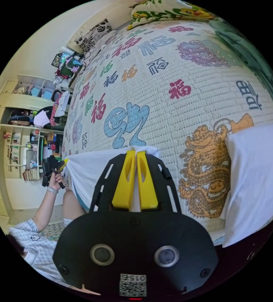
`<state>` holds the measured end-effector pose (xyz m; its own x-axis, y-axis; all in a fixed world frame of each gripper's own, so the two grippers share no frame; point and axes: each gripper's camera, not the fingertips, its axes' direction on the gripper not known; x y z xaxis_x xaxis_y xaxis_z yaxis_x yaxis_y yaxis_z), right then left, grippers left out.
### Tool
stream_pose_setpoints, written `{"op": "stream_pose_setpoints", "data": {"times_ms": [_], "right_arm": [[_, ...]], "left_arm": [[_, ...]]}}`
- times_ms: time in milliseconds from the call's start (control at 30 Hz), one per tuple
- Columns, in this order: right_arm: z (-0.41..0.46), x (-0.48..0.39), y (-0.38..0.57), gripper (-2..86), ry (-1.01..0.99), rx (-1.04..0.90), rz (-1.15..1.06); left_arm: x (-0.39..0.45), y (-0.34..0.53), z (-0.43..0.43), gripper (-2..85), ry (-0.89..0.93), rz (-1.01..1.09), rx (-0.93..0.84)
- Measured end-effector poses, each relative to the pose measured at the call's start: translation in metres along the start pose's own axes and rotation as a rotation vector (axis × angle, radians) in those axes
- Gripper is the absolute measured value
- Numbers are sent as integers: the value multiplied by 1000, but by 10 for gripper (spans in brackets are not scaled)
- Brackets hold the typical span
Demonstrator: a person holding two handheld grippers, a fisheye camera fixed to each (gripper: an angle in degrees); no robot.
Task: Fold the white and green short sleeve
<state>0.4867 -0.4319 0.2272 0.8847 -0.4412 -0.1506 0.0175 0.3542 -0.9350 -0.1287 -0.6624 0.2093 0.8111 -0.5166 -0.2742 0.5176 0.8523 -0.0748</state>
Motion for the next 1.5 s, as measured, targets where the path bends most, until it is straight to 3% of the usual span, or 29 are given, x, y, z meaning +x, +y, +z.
{"op": "stream_pose_setpoints", "data": {"times_ms": [200, 500, 733, 833, 933, 1067, 1367, 1500], "right_arm": [[5, 18, -13, 12, 15, 0, -12], [-24, 40, -5, 110, 80, 43, -156], [26, 47, -47, 123, -21, 4, -103], [44, 43, -60, 95, 43, -23, -106], [57, 42, -68, 61, -42, -52, -138], [81, 41, -79, 40, -86, -68, -117], [104, -1, -112, 31, -8, -10, -204], [116, -11, -138, 41, -90, 90, -158]], "left_arm": [[-23, -15, -10, 7, -84, 24, -33], [-48, -8, -87, 132, -138, 117, 84], [-66, -35, -72, 163, -117, 149, -22], [-69, -39, -67, 139, -140, 154, -44], [-73, -37, -70, 98, 2, 207, -78], [-83, -35, -70, 14, 28, 167, -100], [-55, -58, -113, -5, 105, 298, -36], [-45, -80, -119, 1, 125, 298, 33]]}}
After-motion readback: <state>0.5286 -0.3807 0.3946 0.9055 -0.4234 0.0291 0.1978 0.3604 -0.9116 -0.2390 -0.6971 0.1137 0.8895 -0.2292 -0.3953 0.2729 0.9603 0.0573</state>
